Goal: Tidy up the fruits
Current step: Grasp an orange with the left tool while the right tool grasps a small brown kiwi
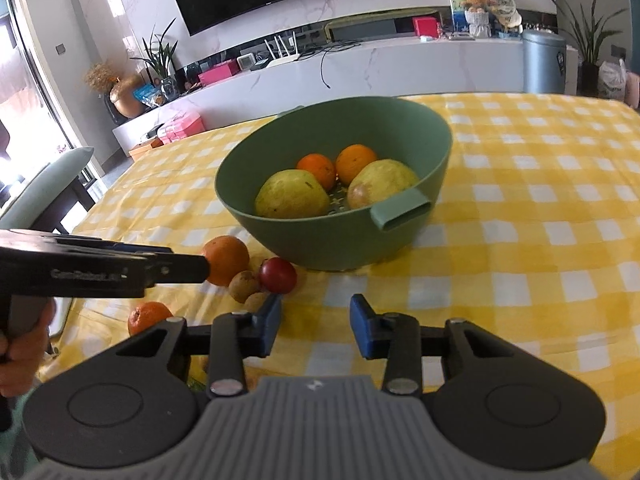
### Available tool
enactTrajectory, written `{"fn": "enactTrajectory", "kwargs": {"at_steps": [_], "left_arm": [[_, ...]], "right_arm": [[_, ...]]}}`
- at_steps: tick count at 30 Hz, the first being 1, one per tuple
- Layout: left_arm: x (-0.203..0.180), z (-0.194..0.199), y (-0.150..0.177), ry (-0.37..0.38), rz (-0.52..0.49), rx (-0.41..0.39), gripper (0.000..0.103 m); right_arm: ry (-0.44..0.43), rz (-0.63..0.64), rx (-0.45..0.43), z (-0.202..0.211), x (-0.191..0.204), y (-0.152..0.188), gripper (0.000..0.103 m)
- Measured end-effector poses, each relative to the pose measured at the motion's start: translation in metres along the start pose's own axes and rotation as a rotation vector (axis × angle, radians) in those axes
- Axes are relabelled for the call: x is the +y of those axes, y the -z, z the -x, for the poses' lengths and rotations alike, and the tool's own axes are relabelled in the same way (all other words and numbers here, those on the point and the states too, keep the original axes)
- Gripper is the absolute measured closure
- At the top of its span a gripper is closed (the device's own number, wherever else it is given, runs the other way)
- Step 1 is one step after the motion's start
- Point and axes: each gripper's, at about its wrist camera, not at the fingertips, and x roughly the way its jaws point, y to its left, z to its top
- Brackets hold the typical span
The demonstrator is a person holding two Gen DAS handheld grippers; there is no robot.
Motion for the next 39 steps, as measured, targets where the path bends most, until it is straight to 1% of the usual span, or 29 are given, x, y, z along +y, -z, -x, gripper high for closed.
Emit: {"fn": "enactTrajectory", "kwargs": {"at_steps": [5,8,11,15,17,18,19,20,22,28,33,36,39], "left_arm": [[0.003,-0.011,-0.003,0.008,0.021,-0.005,0.043],[0.008,-0.016,-0.003,0.016,0.044,-0.005,0.041],[0.013,-0.02,-0.002,0.024,0.072,-0.002,0.038],[0.017,-0.022,-0.004,0.03,0.1,-0.009,0.038],[0.018,-0.025,-0.004,0.019,0.109,0.003,0.038],[0.019,-0.027,-0.004,0.016,0.115,0.017,0.04],[0.021,-0.029,-0.003,0.015,0.125,0.039,0.047],[0.023,-0.03,-0.001,0.028,0.144,0.037,0.05],[0.027,-0.028,-0.001,0.04,0.167,0.04,0.05],[0.03,-0.019,0.002,0.026,0.194,0.019,0.051],[0.025,-0.012,0.002,0.001,0.169,0.002,0.051],[0.023,-0.01,0.003,0.001,0.161,0.0,0.051],[0.023,-0.01,0.003,0.001,0.157,0.0,0.051]], "right_arm": [[0.0,-0.052,0.007,-0.017,-0.002,-0.006,0.067],[-0.01,-0.06,0.001,-0.026,0.0,-0.008,0.068],[-0.034,-0.072,-0.004,-0.035,0.002,-0.011,0.068],[-0.058,-0.087,0.01,-0.041,0.002,-0.011,0.068],[-0.059,-0.08,0.019,-0.042,0.003,-0.009,0.068],[-0.064,-0.078,0.022,-0.043,0.002,-0.008,0.068],[-0.069,-0.075,0.025,-0.043,0.003,-0.008,0.068],[-0.074,-0.068,0.027,-0.042,0.005,-0.007,0.068],[-0.084,-0.049,0.025,-0.041,0.008,-0.006,0.068],[-0.099,0.008,0.028,-0.042,0.018,-0.003,0.071],[-0.102,0.021,0.043,-0.044,0.021,-0.001,0.071],[-0.096,0.036,0.057,-0.047,0.024,0.001,0.071],[-0.092,0.06,0.067,-0.049,0.026,0.001,0.074]]}}
